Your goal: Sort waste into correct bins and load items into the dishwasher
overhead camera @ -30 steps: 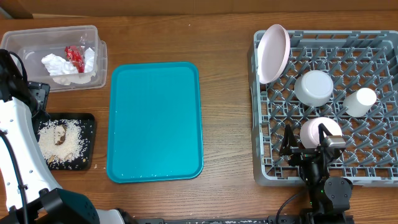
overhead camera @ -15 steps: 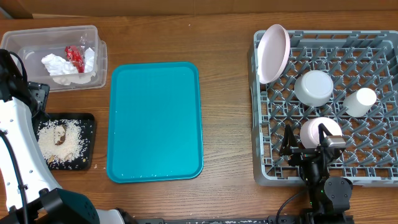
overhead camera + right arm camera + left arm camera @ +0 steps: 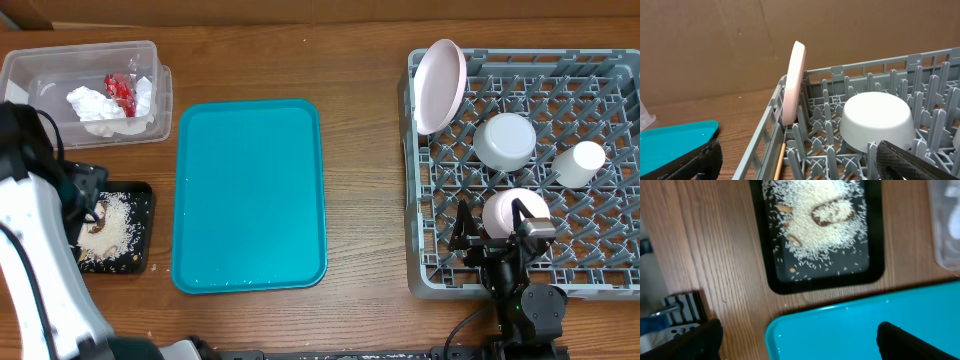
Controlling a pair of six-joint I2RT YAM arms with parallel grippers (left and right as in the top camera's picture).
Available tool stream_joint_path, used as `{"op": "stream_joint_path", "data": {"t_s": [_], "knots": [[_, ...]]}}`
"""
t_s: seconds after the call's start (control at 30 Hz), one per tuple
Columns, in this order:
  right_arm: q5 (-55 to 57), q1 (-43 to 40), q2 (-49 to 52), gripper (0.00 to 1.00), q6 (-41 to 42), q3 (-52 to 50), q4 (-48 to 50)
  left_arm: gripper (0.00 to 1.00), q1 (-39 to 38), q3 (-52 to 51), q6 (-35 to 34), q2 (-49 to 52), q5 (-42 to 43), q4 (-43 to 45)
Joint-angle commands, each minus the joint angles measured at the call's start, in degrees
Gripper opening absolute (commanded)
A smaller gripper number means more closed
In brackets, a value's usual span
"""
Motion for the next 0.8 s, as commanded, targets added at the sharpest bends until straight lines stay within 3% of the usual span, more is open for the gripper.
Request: {"op": "stream_joint_path", "data": {"t_s": [0.0,0.17,0.3,0.47,0.6,0.77], "knots": [[0.79,-0.28,-0.68,1.00,-0.37,-0.59,0.39,1.00,-3.06,-7.54,0.87,-9.60,0.35,3.26],[0.79,-0.28,-0.68,1.00,-0.37,-0.59,0.39,1.00,-8.44,-22.77,0.66,-21.20,0.98,15.02],[0.79,-0.28,-0.68,1.00,-0.37,-0.59,0.39,1.00,-14.51,-39.71,0.70,-34.40,2.16,31.26],[0.79,-0.28,-0.68,1.00,-0.37,-0.59,0.39,1.00,-15.74,-52.26,0.59,-46.62,3.13,38.25],[0.79,-0.28,-0.68,1.00,-0.37,-0.59,0.39,1.00,-15.69,-59.58,-3.23,-52.00,3.06,43.52],[0.79,-0.28,-0.68,1.00,-0.37,-0.59,0.39,1.00,-15.80,-69.70,-2.38,-58.58,3.08,52.02]]}}
